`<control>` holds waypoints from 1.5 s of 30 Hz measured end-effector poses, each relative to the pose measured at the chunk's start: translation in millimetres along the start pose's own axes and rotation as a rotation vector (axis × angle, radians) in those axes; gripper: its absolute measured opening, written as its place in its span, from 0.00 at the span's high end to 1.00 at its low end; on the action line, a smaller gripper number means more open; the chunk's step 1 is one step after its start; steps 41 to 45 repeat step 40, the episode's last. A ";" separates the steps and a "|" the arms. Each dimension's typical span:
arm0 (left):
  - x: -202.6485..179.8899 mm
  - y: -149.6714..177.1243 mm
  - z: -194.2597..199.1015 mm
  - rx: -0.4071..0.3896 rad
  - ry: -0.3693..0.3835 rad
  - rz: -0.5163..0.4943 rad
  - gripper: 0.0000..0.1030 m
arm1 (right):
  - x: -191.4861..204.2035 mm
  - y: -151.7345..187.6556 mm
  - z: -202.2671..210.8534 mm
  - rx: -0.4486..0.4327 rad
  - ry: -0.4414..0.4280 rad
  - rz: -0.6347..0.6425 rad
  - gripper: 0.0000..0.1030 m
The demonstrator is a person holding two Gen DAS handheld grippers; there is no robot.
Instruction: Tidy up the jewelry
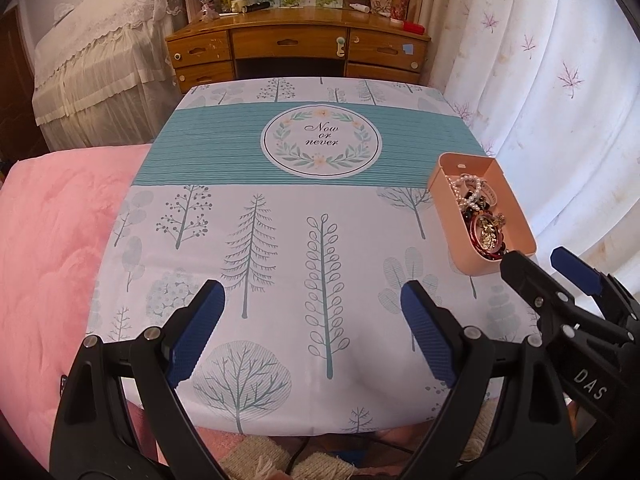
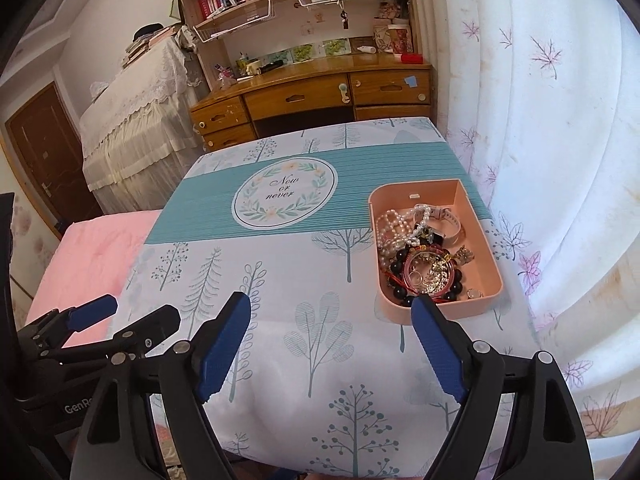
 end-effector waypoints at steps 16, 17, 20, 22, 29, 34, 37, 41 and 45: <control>7.8 -7.6 5.7 -0.018 -0.007 0.021 0.14 | 10.4 -10.9 2.0 -0.003 0.002 0.016 0.19; 8.1 -7.9 6.0 -0.020 -0.007 0.022 0.14 | 10.9 -11.1 1.7 -0.004 0.002 0.018 0.19; 10.3 -8.2 5.3 -0.021 -0.007 0.025 0.14 | 11.3 -11.2 0.6 -0.004 0.004 0.018 0.19; 10.6 -8.5 4.8 -0.022 -0.008 0.025 0.14 | 11.7 -11.2 0.6 -0.004 0.003 0.018 0.19; 14.3 -7.5 3.1 -0.021 -0.012 0.026 0.14 | 14.7 -11.2 -1.6 0.003 0.004 0.021 0.19; 17.6 -6.0 0.7 -0.014 -0.016 0.028 0.14 | 16.3 -9.7 -8.9 0.015 0.004 0.023 0.19; 19.8 -5.2 -0.4 -0.012 -0.017 0.031 0.14 | 16.5 -9.7 -10.3 0.015 0.007 0.025 0.19; 21.9 -3.3 -2.8 -0.003 -0.019 0.033 0.14 | 16.9 -8.9 -11.0 0.019 0.007 0.024 0.19; 21.9 -3.3 -2.8 -0.003 -0.019 0.033 0.14 | 16.9 -8.9 -11.0 0.019 0.007 0.024 0.19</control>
Point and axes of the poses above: each gripper's, at about its wrist camera, not at the fingertips, and z roughly against the way its jaws point, x to its left, y to its underside, the point moved 9 cm from there along -z, roughly the way its jaws point, and after that the axes turned 1 degree about -x, right-handed, at the moved point
